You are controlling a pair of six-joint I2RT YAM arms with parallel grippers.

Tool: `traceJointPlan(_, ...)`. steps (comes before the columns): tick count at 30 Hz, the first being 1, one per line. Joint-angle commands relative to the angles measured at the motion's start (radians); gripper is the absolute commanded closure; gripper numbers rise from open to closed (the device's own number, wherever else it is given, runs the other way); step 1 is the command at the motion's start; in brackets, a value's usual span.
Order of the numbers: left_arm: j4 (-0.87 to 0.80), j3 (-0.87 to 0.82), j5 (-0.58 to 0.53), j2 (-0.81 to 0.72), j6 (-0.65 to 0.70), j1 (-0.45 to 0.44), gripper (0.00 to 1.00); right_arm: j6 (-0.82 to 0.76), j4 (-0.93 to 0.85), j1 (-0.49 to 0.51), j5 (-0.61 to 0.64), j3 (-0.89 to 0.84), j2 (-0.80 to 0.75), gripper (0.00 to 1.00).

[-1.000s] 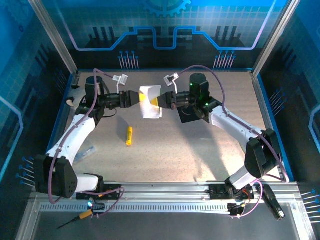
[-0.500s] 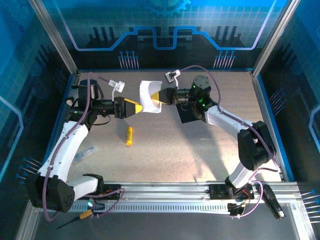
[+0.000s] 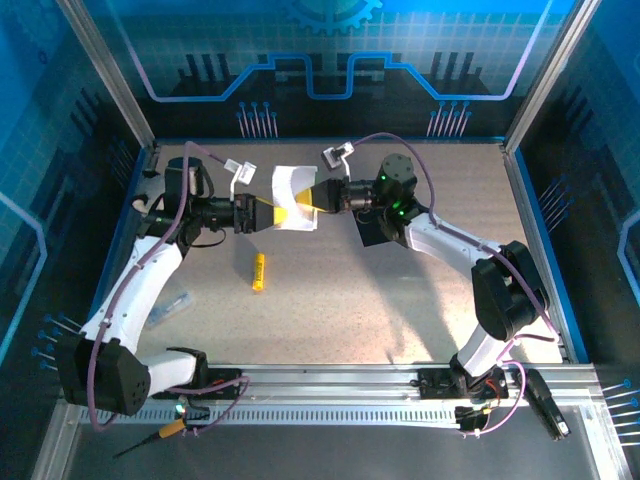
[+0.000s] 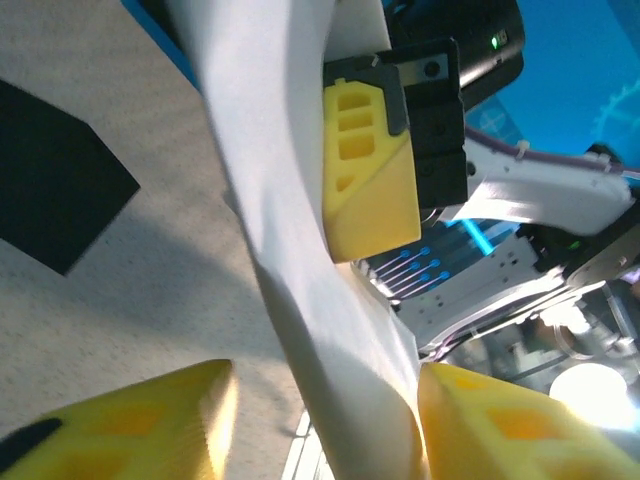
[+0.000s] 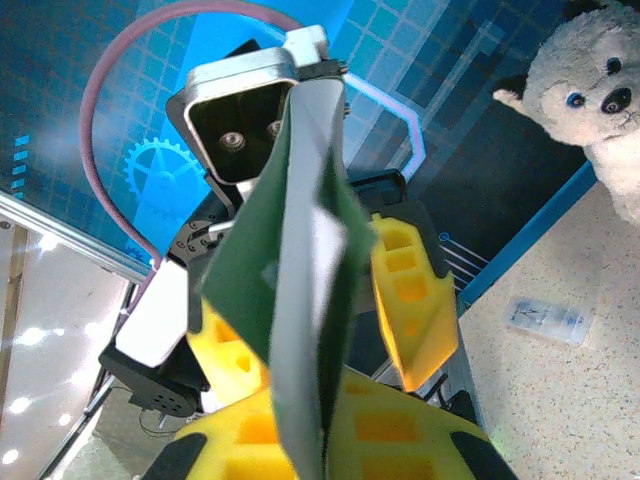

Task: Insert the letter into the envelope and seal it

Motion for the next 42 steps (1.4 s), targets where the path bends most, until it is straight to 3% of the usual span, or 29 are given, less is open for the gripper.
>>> traceJointPlan(1, 0.052, -0.011, 0.032, -0.001, -0.014, -0.005, 0.65, -0.006, 0.024, 0.016, -0.022, 0.002, -0.001, 1.0)
traceJointPlan(4, 0.082, -0.015, 0.036, -0.003, -0.035, -0.005, 0.85, -0.018, 0.01, 0.018, -0.021, 0.002, -0.007, 1.0)
traceJointPlan(8, 0.124, -0.02, 0.037, -0.003, -0.065, -0.005, 0.99, -0.043, -0.024, 0.02, -0.019, 0.001, -0.017, 0.97)
traceJointPlan(11, 0.166, -0.029, 0.032, -0.003, -0.095, -0.007, 1.0, -0.061, -0.048, 0.026, -0.017, -0.001, -0.025, 0.86)
traceJointPlan(14, 0.205, -0.04, 0.017, -0.003, -0.124, -0.007, 1.0, -0.081, -0.069, 0.029, -0.011, -0.007, -0.035, 0.61)
traceJointPlan(19, 0.199, -0.04, -0.044, 0.0, -0.122, -0.007, 1.0, -0.099, -0.096, 0.03, -0.008, -0.026, -0.062, 0.53)
traceJointPlan(24, 0.185, -0.025, -0.099, 0.014, -0.12, -0.006, 1.0, -0.144, -0.159, 0.031, -0.007, -0.048, -0.089, 0.59)
traceJointPlan(27, 0.185, -0.018, -0.102, 0.026, -0.123, -0.007, 1.0, -0.151, -0.166, 0.031, -0.008, -0.059, -0.095, 0.86)
traceJointPlan(29, 0.19, -0.018, -0.105, 0.029, -0.131, -0.007, 1.0, -0.149, -0.164, 0.032, -0.011, -0.061, -0.095, 0.97)
traceJointPlan(31, 0.193, -0.021, -0.103, 0.027, -0.132, -0.007, 0.79, -0.144, -0.156, 0.031, -0.01, -0.067, -0.095, 1.0)
traceJointPlan(34, 0.194, -0.028, -0.065, 0.024, -0.136, -0.006, 0.63, -0.128, -0.14, 0.029, -0.012, -0.069, -0.094, 1.0)
traceJointPlan(39, 0.113, -0.033, -0.009, -0.003, -0.064, -0.007, 0.45, -0.053, -0.048, 0.019, -0.017, -0.085, -0.086, 1.0)
traceJointPlan(42, 0.093, -0.038, 0.024, -0.01, -0.052, -0.007, 0.46, -0.035, -0.027, 0.016, -0.01, -0.088, -0.086, 1.0)
